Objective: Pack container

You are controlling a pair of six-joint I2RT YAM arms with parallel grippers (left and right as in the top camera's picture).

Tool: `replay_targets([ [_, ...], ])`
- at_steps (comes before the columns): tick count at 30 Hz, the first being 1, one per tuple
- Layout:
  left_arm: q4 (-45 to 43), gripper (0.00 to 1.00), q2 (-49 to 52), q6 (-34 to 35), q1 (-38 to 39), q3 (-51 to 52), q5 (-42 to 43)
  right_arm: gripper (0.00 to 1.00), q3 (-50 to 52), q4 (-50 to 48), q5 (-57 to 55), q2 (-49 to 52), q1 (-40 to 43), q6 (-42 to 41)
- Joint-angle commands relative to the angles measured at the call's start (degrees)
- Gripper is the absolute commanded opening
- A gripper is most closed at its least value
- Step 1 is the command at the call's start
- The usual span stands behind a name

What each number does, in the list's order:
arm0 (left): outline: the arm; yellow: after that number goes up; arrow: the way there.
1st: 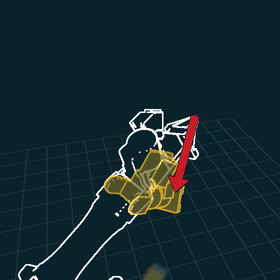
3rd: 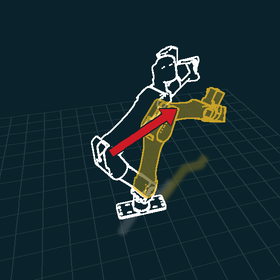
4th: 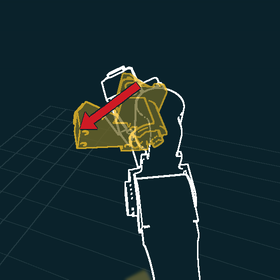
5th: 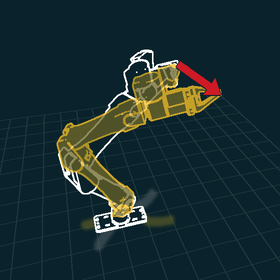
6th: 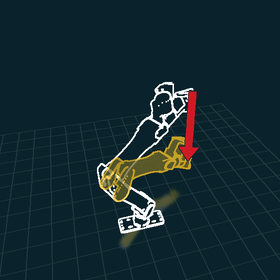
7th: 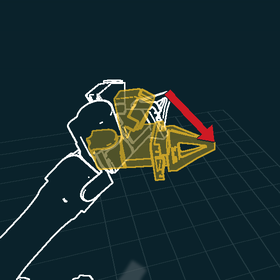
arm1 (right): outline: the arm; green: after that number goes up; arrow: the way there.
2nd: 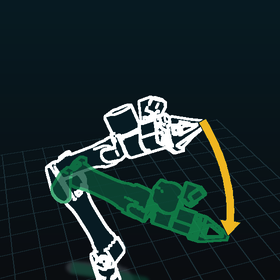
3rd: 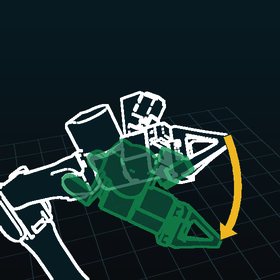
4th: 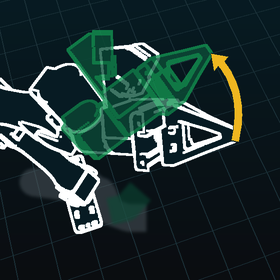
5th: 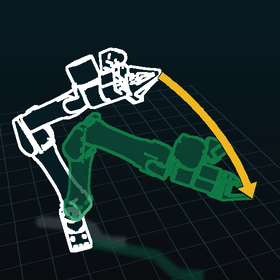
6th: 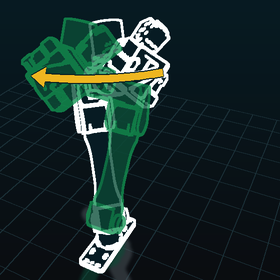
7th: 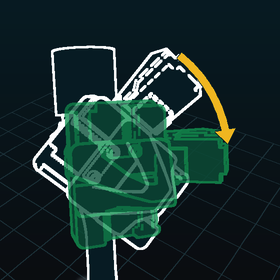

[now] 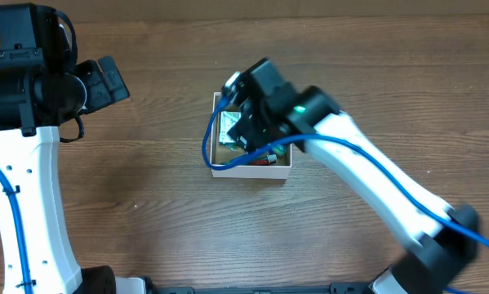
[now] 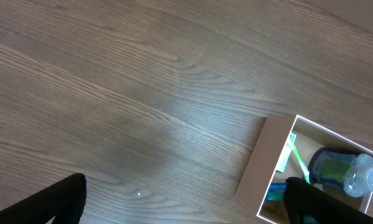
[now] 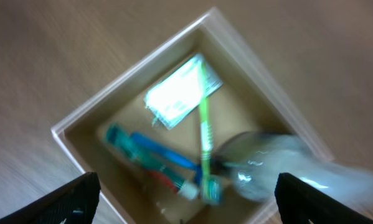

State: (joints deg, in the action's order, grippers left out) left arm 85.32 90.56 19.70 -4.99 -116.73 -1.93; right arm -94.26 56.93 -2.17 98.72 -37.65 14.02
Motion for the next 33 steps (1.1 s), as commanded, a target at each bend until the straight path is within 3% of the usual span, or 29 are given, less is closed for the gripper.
replay_targets([
  [1,0.0,1.00,0.1,-0.4,-0.2,-0.1,0.1,1.00,-4.1,-1.2,-9.2,-17.2,6.6,-16.6],
  [3,0.3,1.00,0.1,-1.7,-0.1,-0.1,2.1,1.00,-4.1,0.4,-9.1,-22.5,14.1,-21.8],
  [6,-2.4,1.00,0.1,-6.7,6.3,-0.1,1.7,1.00,-4.1,1.2,-9.2,-24.5,24.7,-21.5],
  [10,-6.1,1.00,0.5,-7.3,18.1,0.0,-7.5,1.00,-4.1,1.5,-7.4,-21.5,34.2,-21.5],
  [14,-6.3,1.00,0.5,-7.3,18.0,0.0,-7.5,1.00,-4.1,-0.2,-6.8,-20.2,35.1,-21.2],
  [18,-4.6,1.00,-0.1,-7.2,16.1,0.0,-5.4,1.00,-4.1,6.3,-6.8,-21.0,35.2,-25.0],
  [22,-3.5,1.00,-6.8,-8.4,16.1,0.5,-3.0,1.00,2.0,8.7,-6.3,-28.9,35.1,-26.1],
  [25,-6.8,1.00,-17.7,-9.5,16.3,9.4,-2.7,1.00,16.3,4.3,-5.0,-42.2,35.1,-26.3],
  [28,-15.6,1.00,-36.0,-8.7,16.3,30.7,-2.7,1.00,29.5,3.8,-5.1,-58.7,35.1,-27.8],
  [29,-20.2,1.00,-46.0,-6.9,16.3,42.0,-3.0,1.00,32.6,6.0,-5.3,-64.0,35.1,-29.7],
  [33,-26.5,1.00,-67.1,2.6,16.3,62.8,-5.5,1.00,35.1,9.7,-5.3,-67.9,35.1,-32.3],
])
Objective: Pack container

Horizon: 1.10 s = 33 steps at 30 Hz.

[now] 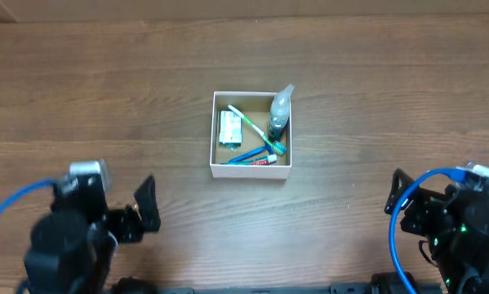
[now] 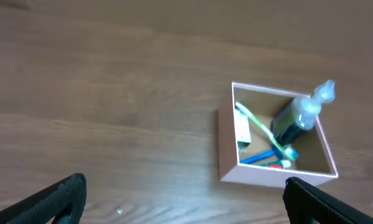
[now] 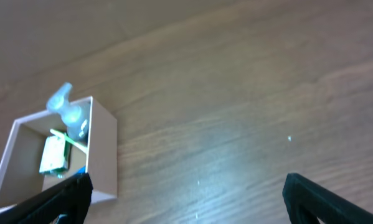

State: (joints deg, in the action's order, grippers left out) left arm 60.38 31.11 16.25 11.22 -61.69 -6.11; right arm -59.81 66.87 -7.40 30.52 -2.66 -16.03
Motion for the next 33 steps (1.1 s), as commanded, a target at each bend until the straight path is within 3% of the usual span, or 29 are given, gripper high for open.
replay_targets([
  [1,-1.4,1.00,-8.7,6.1,0.0,8.9,-1.4,1.00,0.7,-0.4,0.2,0.3,0.1,-2.2],
  [5,10.0,1.00,-9.5,6.1,0.0,11.0,-1.4,1.00,0.7,-0.3,0.2,0.3,0.1,-2.2],
  [17,10.4,1.00,-9.4,6.3,0.0,11.1,-1.6,1.00,4.7,-1.3,0.2,-2.8,0.2,-0.9],
  [23,10.4,1.00,-9.4,6.3,0.0,11.1,-1.6,1.00,30.1,-14.5,0.6,-30.6,0.2,0.0],
  [25,10.4,1.00,-9.4,6.3,0.0,11.1,-1.6,1.00,33.8,-21.0,1.1,-30.3,-0.1,4.8],
  [29,10.4,1.00,-9.4,6.3,0.0,11.1,-1.6,1.00,48.9,-50.5,1.1,-30.4,-0.1,18.9],
  [31,10.4,1.00,-9.4,6.3,0.0,11.1,-1.6,1.00,57.7,-64.5,1.1,-30.4,-0.1,18.8],
  [33,10.4,1.00,-9.4,6.3,0.0,11.1,-1.6,1.00,59.3,-62.4,4.0,-30.4,-0.1,17.5],
])
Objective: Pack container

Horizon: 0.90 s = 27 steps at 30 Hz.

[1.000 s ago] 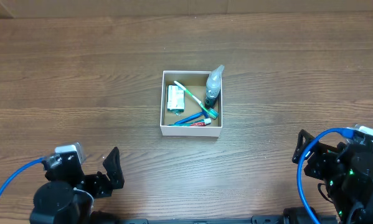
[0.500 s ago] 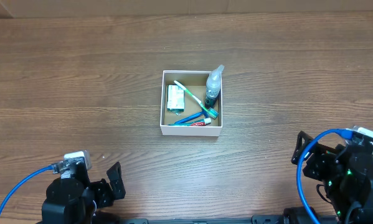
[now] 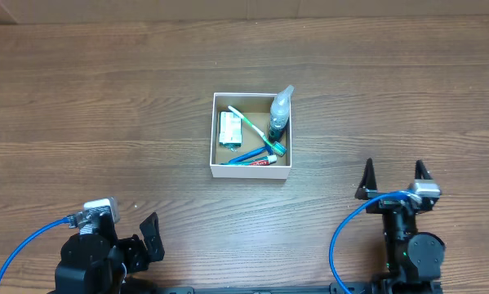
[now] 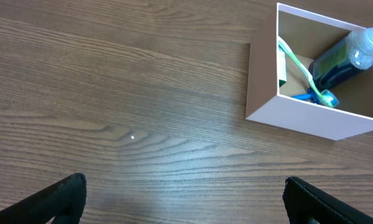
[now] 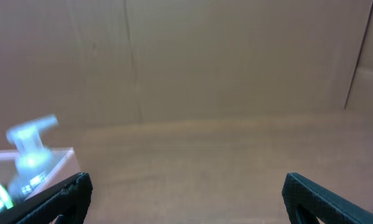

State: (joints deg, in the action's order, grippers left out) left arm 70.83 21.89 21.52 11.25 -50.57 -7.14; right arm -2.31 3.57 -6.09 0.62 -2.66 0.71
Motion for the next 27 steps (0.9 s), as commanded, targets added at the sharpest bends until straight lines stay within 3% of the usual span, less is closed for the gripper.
replay_targets([
  [1,-0.1,1.00,-0.2,1.0,0.0,0.0,-0.5,1.00,1.8,1.0,4.6,-0.5,-0.1,0.8],
  [19,-0.6,1.00,-1.0,0.0,-0.3,0.9,-2.2,1.00,1.8,1.2,5.1,-0.5,-0.2,0.8],
  [22,-9.7,1.00,-5.9,-12.0,-2.3,9.5,3.7,1.00,1.8,1.2,5.1,-0.5,-0.2,0.8],
  [23,-16.0,1.00,-9.5,-18.9,-2.9,15.1,6.8,1.00,1.8,1.2,5.1,-0.5,-0.2,0.8],
  [27,-36.8,1.00,-14.8,-34.6,-5.1,29.9,12.7,1.00,1.8,1.2,5.1,-0.5,-0.2,0.8],
])
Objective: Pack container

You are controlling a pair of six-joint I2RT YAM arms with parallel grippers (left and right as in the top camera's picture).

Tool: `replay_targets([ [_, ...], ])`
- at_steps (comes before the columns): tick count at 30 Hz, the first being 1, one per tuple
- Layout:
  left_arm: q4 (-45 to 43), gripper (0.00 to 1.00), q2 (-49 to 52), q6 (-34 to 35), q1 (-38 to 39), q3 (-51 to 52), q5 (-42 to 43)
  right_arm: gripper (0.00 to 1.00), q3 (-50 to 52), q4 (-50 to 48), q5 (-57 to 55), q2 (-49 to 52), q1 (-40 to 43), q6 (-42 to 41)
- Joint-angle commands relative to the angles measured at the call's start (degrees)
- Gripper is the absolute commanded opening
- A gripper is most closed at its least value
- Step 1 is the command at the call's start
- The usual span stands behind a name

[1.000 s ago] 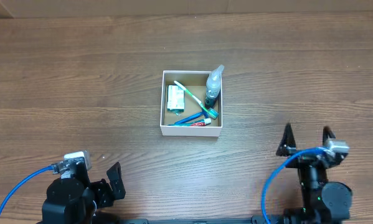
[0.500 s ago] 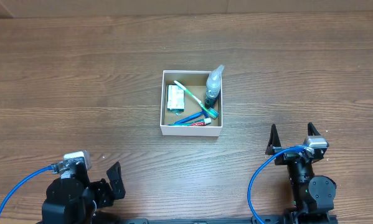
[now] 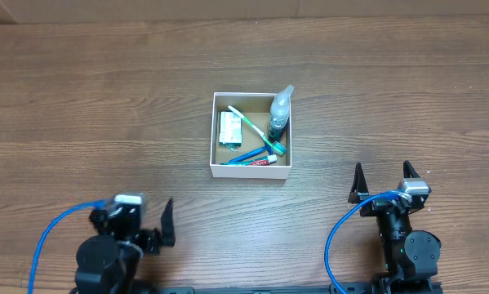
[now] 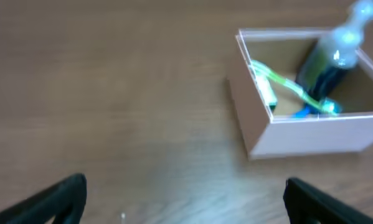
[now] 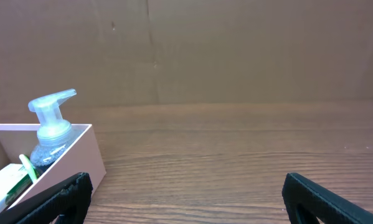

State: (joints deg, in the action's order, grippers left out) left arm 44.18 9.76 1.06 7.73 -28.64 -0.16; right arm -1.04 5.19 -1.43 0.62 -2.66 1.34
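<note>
A small white open box (image 3: 213, 132) sits mid-table. Inside it stand a clear pump bottle (image 3: 280, 107) with dark liquid, a green toothbrush (image 3: 250, 124), a blue toothbrush (image 3: 246, 153), a small toothpaste tube (image 3: 262, 162) and a green-white packet (image 3: 228, 128). My left gripper (image 3: 146, 224) is open near the front edge at the left, nothing between its fingers (image 4: 61, 194). My right gripper (image 3: 383, 181) is open near the front edge at the right, also empty; its view shows the bottle (image 5: 48, 130) and the box (image 5: 74, 158) at the left.
The wooden table (image 3: 105, 98) spreads all around the box. A brown cardboard wall (image 5: 236, 50) rises behind the table's far edge. Blue cables (image 3: 44, 245) loop by both arm bases.
My left gripper has turned and shifted a little right, its view now lower and blurred toward the box. My right gripper has swung slightly left. The box and its contents have not moved.
First my right gripper was open over the box with the bottle beneath it, and the left arm stood at the far left. Then both arms were back near the front edge, with the bottle standing in the box. Both grippers have stayed open and empty near the front edge.
</note>
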Motion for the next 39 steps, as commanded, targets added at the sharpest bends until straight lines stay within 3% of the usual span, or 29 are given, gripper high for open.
replay_targets([
  [1,-19.1,1.00,-3.6,-14.8,-2.4,13.0,6.3,1.00,0.6,-0.4,0.5,-0.5,-0.2,0.2],
  [4,-36.8,1.00,-7.3,-12.0,-3.8,23.5,7.1,1.00,0.6,-0.4,0.5,-0.5,-0.2,0.2],
  [6,-40.0,1.00,-9.6,-6.6,-4.0,28.4,4.4,1.00,0.6,-0.4,0.5,-0.5,-0.2,0.2],
  [39,-40.0,1.00,-9.0,-6.0,-4.0,28.4,2.5,1.00,0.6,-0.4,0.5,-0.5,-0.2,0.2],
])
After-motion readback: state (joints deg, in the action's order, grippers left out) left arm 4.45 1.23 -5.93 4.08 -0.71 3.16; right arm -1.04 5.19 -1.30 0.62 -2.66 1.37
